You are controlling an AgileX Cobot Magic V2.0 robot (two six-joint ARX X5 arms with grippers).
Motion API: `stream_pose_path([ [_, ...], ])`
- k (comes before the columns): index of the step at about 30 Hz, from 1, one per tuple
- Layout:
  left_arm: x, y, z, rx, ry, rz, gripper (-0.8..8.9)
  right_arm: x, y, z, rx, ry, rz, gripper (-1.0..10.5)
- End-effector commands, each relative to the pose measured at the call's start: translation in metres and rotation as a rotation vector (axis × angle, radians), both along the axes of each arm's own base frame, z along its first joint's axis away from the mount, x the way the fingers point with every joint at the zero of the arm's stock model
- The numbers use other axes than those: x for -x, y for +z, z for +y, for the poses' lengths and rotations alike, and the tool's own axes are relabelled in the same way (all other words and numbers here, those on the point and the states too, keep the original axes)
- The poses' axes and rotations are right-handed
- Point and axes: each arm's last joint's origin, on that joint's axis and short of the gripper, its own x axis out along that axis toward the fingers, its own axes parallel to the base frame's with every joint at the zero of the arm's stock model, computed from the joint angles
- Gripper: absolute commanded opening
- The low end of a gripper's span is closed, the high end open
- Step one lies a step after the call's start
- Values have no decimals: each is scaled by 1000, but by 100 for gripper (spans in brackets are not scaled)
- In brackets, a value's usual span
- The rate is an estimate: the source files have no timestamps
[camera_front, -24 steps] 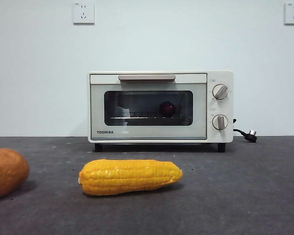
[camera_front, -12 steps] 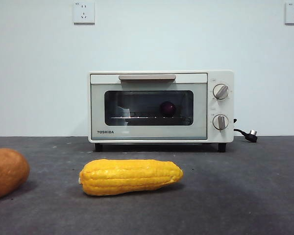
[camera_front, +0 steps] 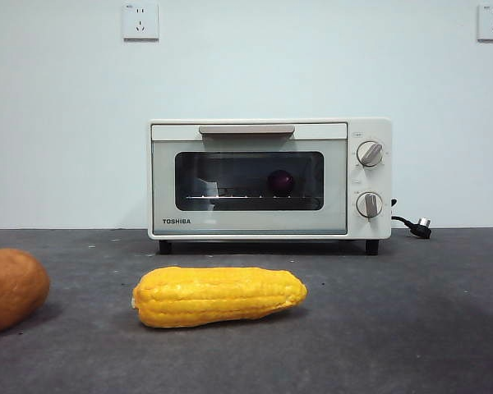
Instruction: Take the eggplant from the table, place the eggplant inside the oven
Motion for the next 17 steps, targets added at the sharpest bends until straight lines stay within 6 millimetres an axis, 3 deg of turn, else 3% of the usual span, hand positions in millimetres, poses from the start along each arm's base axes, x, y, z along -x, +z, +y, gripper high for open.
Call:
stream_pose_path([
  [1, -1, -3, 0, 10, 5, 10, -4, -3, -13, 1, -7, 16, 32, 1],
  [9, -2, -5, 0, 10, 5, 27, -4, -10, -41, 2, -21, 30, 101, 1],
  [17, -2, -5, 0, 10, 5, 34, -4, -14, -43, 2, -29, 32, 19, 1],
])
